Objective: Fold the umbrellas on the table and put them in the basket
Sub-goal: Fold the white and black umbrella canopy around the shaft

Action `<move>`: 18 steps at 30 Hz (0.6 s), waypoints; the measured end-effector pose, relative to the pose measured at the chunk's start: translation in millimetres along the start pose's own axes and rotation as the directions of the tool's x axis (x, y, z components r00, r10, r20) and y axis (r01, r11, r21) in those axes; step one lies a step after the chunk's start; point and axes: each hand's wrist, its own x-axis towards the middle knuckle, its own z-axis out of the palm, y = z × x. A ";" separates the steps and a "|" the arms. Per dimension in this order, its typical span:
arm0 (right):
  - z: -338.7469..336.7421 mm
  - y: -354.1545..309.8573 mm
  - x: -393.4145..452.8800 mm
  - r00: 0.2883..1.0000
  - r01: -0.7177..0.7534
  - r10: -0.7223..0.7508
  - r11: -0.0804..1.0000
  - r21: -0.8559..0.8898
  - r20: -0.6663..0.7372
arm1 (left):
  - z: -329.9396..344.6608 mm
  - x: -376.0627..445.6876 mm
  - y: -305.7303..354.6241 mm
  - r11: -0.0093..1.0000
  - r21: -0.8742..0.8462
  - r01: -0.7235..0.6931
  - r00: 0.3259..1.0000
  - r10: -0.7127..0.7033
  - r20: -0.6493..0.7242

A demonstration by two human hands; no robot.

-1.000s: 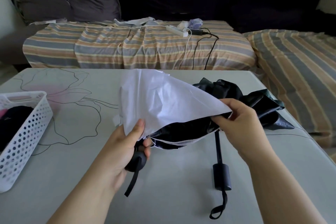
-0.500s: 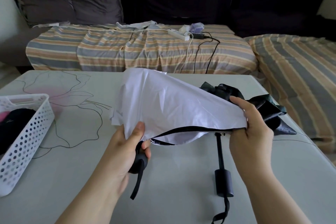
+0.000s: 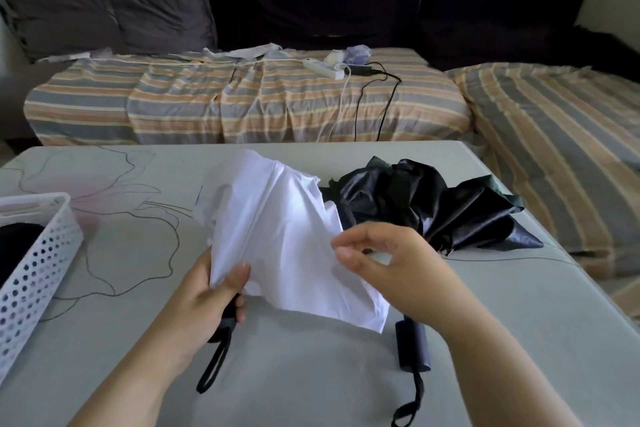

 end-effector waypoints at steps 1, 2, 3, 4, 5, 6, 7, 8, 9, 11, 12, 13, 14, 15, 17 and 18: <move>7.4 -0.7 1.2 1.000 -0.001 0.000 1.000 -0.023 -0.020 | 0.1 0.5 -0.6 1.000 -0.003 -0.010 1.000 0.010 -0.003; 13.5 -0.2 3.6 0.998 0.000 -0.003 0.999 -0.041 -0.070 | -0.1 0.9 -0.8 1.000 -0.003 -0.018 1.000 0.018 -0.006; 18.1 0.9 6.4 0.992 0.002 -0.009 0.998 -0.056 -0.129 | -0.3 0.9 -0.6 1.000 0.000 -0.028 1.000 0.028 -0.005; 21.4 1.0 9.0 0.986 0.006 -0.018 0.997 -0.073 -0.168 | -0.3 0.8 -0.6 0.999 0.001 -0.035 0.999 0.035 -0.002; 23.8 0.8 11.5 0.984 0.013 -0.028 0.996 -0.083 -0.177 | 0.4 0.6 -0.6 0.999 -0.005 -0.038 0.999 0.038 0.000; 25.1 0.7 13.7 0.984 0.024 -0.039 0.996 -0.085 -0.172 | 1.4 0.3 -0.5 0.999 -0.017 -0.038 0.999 0.038 0.005; 26.1 1.5 15.3 0.985 0.035 -0.048 0.996 -0.079 -0.167 | 2.0 0.0 -0.5 0.999 -0.027 -0.039 0.999 0.040 0.015; 26.6 1.5 15.4 0.984 0.036 -0.047 0.997 -0.066 -0.173 | 2.1 -0.3 -0.8 0.998 -0.033 -0.046 0.999 0.047 0.028; 26.6 0.6 15.4 0.981 0.033 -0.041 0.999 -0.044 -0.189 | 2.1 -0.9 -0.7 0.998 -0.033 -0.058 0.997 0.059 0.043; 24.8 -2.4 14.3 0.973 0.056 -0.061 0.998 -0.030 -0.221 | 2.7 -2.6 0.1 0.996 -0.044 -0.079 0.994 0.082 0.070; 22.6 -4.1 13.1 0.969 0.089 -0.095 0.995 -0.037 -0.226 | 3.5 -3.3 0.6 0.995 -0.057 -0.080 0.994 0.084 0.073; 19.6 -6.2 10.8 0.964 0.135 -0.138 0.990 -0.028 -0.226 | 4.5 -3.8 1.2 0.994 -0.071 -0.077 0.994 0.082 0.067; 15.5 -9.2 8.2 0.957 0.189 -0.183 0.982 0.005 -0.223 | 5.3 -3.7 0.7 0.993 -0.084 -0.081 0.995 0.086 0.053; 10.7 -12.2 5.6 0.950 0.235 -0.218 0.970 0.054 -0.225 | 6.1 -3.5 0.4 0.992 -0.091 -0.090 0.995 0.094 0.038; 1.2 -13.7 1.1 0.944 0.241 -0.219 0.968 0.062 -0.248 | 6.9 -3.8 0.1 0.990 -0.095 -0.106 0.994 0.107 0.013; -2.9 -12.5 0.4 0.944 0.214 -0.204 0.977 0.009 -0.260 | 7.2 -4.1 0.1 0.989 -0.094 -0.115 0.993 0.117 0.008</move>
